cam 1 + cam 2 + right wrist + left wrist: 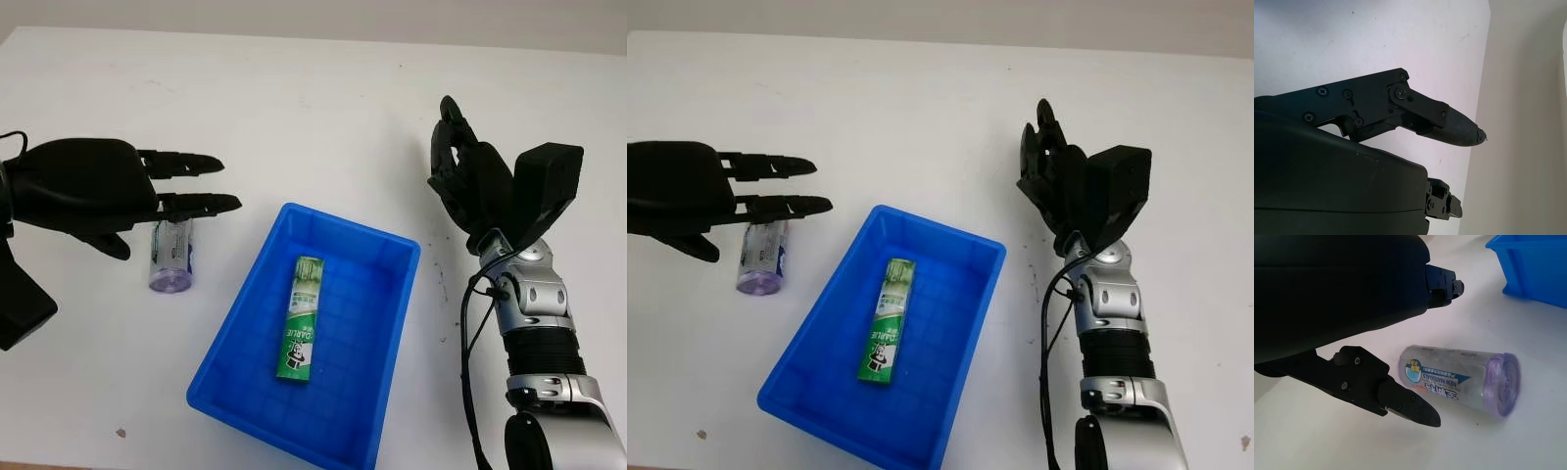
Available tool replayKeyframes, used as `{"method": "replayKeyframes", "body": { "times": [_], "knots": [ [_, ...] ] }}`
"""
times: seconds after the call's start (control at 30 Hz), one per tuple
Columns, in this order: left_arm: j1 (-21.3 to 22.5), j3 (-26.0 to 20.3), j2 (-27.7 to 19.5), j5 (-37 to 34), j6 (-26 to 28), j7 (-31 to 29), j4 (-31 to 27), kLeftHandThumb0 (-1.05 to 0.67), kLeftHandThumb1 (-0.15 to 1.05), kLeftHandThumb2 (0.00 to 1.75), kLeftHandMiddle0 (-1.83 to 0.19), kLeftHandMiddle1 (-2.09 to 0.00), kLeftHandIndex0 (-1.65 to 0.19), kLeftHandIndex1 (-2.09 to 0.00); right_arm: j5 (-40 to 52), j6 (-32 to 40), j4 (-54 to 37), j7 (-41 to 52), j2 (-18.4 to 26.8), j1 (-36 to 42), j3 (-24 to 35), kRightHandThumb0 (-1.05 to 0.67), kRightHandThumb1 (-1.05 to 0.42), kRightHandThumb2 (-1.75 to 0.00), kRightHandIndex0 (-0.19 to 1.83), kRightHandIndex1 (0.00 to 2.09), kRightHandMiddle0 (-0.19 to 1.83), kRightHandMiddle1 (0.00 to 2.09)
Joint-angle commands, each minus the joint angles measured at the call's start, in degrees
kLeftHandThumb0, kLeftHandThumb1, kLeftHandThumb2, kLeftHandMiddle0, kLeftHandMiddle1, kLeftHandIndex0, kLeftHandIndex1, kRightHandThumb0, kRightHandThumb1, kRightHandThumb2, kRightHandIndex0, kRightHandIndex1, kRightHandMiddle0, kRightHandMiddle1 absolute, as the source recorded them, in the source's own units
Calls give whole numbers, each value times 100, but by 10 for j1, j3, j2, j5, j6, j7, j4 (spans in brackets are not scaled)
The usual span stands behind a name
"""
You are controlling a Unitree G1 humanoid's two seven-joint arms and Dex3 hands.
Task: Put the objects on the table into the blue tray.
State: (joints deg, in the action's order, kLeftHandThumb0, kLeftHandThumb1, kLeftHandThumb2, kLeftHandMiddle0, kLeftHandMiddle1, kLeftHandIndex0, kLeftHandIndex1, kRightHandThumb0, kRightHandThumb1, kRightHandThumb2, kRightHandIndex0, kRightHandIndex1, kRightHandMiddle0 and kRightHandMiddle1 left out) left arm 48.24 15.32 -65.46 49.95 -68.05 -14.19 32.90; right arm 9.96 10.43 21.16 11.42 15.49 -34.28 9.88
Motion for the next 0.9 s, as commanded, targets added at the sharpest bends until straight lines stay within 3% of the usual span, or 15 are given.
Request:
{"method": "replayKeyframes", "body": {
  "times": [0.0,0.17,0.23,0.27,0.3,0.37,0.47,0.5,0.53,0.57,0.6,0.67,0.77,0.87],
  "knots": [
    [-12,8,0,0,-6,10,4,-37,82,4,0,-7,-2,-7,4,2,-2,2,1,-8,4,-60,-105,-76,-19,0,-19,0],
    [-27,21,7,10,1,8,-3,-33,87,6,-3,-7,-6,-8,6,-1,-1,6,2,-6,5,-60,-105,-76,-19,0,-19,0],
    [-28,25,12,31,-5,38,6,-28,88,7,-6,-8,-9,-9,6,-3,-1,5,2,-6,6,-60,-105,-76,-19,0,-19,0],
    [-29,29,13,51,-6,64,8,-27,88,6,-8,-8,-10,-9,6,-3,-1,3,2,-6,7,-60,-105,-76,-19,0,-19,0],
    [-30,34,14,72,-4,90,11,-13,97,12,-12,-8,-15,-11,7,-2,-1,2,2,-6,8,-61,-105,-75,-19,0,-19,0],
    [-25,50,13,125,4,147,9,3,103,23,-18,-8,-21,-12,8,-3,-2,3,2,-5,10,-61,-105,-75,-19,0,-19,0],
    [-11,88,11,231,30,294,10,7,104,20,-40,-18,-38,-23,12,-2,-5,6,2,-2,11,-60,-105,-75,-19,0,-19,0],
    [-4,114,12,279,53,375,17,5,103,16,-46,-34,-45,-35,13,-1,-8,8,2,0,12,-60,-105,-75,-19,0,-19,0],
    [5,139,14,322,77,446,28,0,101,11,-42,-82,-42,-81,14,2,-11,7,1,1,12,-60,-105,-75,-19,0,-19,0],
    [13,162,16,358,100,504,40,-3,102,9,-37,-143,-34,-136,15,5,-13,7,1,2,12,-60,-105,-76,-19,0,-19,0],
    [22,186,20,390,124,561,57,-5,103,8,-44,-182,-30,-178,16,6,-15,7,2,3,12,-60,-105,-76,-19,0,-19,0],
    [41,227,29,436,171,639,94,-4,104,12,-56,-202,-34,-201,21,9,-15,10,2,3,13,-60,-105,-76,-19,0,-19,0],
    [68,283,42,494,253,722,141,-10,105,14,-56,-209,-21,-203,28,13,-15,10,3,5,16,-59,-105,-76,-19,0,-19,0],
    [89,315,49,510,300,740,169,-36,105,28,-71,-209,-22,-208,30,18,-20,8,1,9,18,-58,-105,-75,-19,0,-19,0]
  ]
}}
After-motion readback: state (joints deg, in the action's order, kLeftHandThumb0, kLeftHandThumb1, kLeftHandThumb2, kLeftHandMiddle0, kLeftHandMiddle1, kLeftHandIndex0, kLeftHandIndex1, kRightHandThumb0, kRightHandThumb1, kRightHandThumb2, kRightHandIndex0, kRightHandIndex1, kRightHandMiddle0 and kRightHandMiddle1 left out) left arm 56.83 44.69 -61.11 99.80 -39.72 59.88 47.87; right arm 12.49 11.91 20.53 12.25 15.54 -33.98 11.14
